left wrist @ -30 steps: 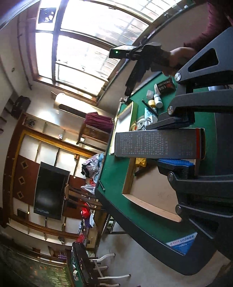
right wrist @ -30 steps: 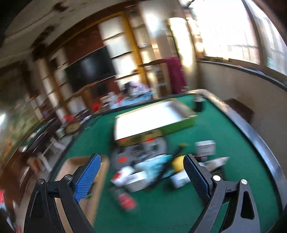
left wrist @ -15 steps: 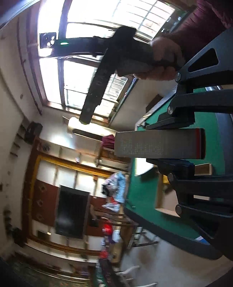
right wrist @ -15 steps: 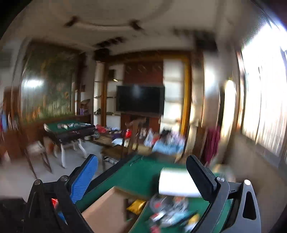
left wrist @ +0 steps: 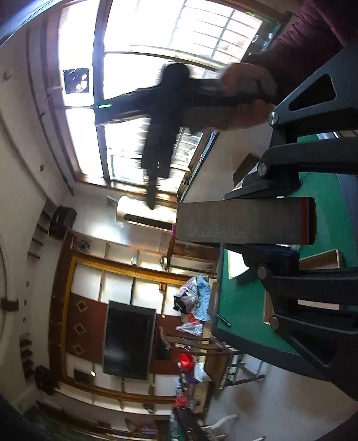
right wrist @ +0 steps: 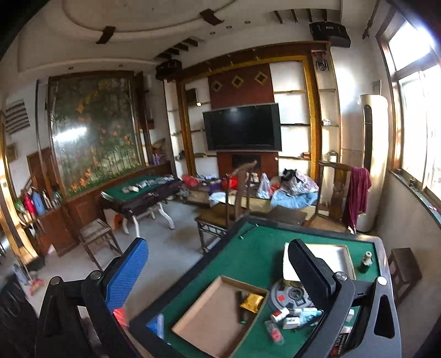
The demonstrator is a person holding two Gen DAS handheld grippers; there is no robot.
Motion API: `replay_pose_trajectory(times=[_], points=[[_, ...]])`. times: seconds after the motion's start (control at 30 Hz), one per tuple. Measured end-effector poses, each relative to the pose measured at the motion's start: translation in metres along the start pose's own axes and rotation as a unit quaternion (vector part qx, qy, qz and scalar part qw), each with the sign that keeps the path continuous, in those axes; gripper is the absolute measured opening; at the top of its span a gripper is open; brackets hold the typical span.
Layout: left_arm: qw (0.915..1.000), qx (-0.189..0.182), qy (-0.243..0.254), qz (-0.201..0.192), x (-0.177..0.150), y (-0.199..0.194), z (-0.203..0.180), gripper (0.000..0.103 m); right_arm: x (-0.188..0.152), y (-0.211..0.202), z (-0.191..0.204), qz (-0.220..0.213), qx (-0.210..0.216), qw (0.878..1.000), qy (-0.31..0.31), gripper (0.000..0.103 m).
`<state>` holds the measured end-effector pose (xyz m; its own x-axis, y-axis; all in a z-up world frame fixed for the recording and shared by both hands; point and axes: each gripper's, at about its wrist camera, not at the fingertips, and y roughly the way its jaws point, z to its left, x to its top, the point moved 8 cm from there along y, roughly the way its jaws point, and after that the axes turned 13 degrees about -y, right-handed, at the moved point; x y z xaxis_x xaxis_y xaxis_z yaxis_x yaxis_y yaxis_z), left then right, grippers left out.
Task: Organize objects
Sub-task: 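Carry grey box toward cardboard box with left tool while right approaches clear packet, then lower grey box into box with left tool while right places clear packet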
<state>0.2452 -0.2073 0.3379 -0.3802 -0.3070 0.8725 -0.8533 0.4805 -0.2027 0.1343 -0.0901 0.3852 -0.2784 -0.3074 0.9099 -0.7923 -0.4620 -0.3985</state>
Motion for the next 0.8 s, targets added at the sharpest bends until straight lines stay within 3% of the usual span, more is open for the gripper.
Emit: replay_pose_trajectory(times=[0.13, 0.27, 0.4, 0.5, 0.63, 0.8], points=[[0.9991, 0.029, -0.028, 0.011, -0.019, 0.025, 0.047, 0.026, -0.078, 0.059, -0.006, 0.068, 0.031, 0.997, 0.02, 0.103], [0.9959, 0.068, -0.056, 0.015, -0.044, 0.05, 0.101, 0.026, -0.176, 0.12, -0.021, 0.13, 0.026, 0.99, 0.046, 0.103], [0.992, 0.071, -0.096, 0.043, -0.07, 0.079, 0.141, 0.026, -0.277, 0.168, -0.055, 0.223, 0.043, 0.964, 0.14, 0.102], [0.9906, 0.068, -0.105, 0.056, -0.087, 0.102, 0.161, 0.026, -0.324, 0.187, -0.088, 0.276, 0.032, 0.945, 0.174, 0.101], [0.9847, 0.06, -0.134, 0.093, -0.106, 0.137, 0.183, 0.026, -0.351, 0.212, -0.104, 0.31, 0.014, 0.937, 0.158, 0.097], [0.9782, 0.058, -0.155, 0.126, -0.129, 0.169, 0.202, 0.026, -0.356, 0.248, -0.097, 0.344, -0.024, 0.937, 0.049, 0.085]])
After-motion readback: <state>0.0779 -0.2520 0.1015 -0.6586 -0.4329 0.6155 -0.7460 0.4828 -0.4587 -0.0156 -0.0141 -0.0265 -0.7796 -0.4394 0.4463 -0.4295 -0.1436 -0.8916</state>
